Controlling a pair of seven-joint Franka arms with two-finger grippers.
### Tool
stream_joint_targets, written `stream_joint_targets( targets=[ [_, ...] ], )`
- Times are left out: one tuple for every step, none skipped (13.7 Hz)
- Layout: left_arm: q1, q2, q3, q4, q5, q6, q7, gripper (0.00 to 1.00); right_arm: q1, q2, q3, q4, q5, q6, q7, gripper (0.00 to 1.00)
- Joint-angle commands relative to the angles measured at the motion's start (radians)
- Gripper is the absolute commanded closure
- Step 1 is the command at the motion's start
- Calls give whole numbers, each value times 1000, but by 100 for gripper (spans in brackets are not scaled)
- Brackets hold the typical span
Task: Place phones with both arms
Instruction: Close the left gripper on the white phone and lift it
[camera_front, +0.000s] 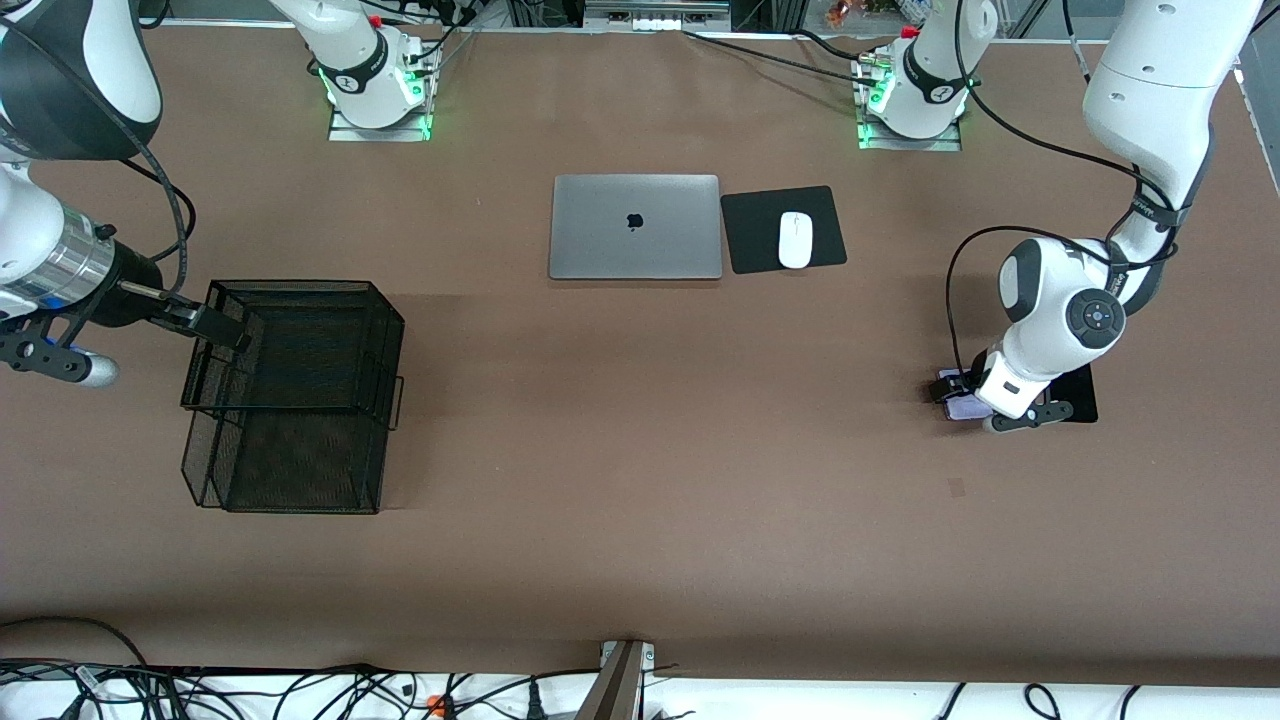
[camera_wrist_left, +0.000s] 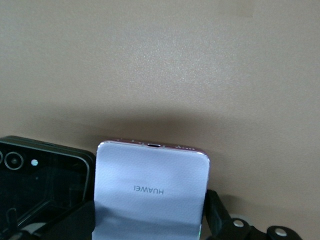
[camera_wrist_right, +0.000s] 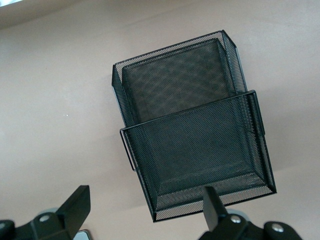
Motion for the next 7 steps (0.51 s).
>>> stream_joint_targets(
  targets=[
    [22, -8, 7, -5, 21, 6, 41, 0, -12, -7, 12, -14, -4, 1, -17, 0],
    [31, -11, 7, -5, 21, 1, 55, 0, -12, -7, 10, -14, -4, 1, -20, 0],
    [36, -13, 7, -4, 21, 0, 53, 0, -10, -7, 12, -14, -4, 1, -20, 0],
    [33, -10, 7, -2, 19, 1, 41, 0, -10, -7, 10, -14, -4, 1, -20, 0],
    [25, -7, 7, 4, 19, 1, 14, 0, -12, -7, 10, -14, -4, 1, -20, 0],
    [18, -4, 7, 7, 19, 1, -14, 0, -10, -7, 10, -14, -4, 1, -20, 0],
    [11, -1, 6, 9, 19, 4, -23, 0, -12, -7, 10, -14, -4, -1, -20, 0]
  ],
)
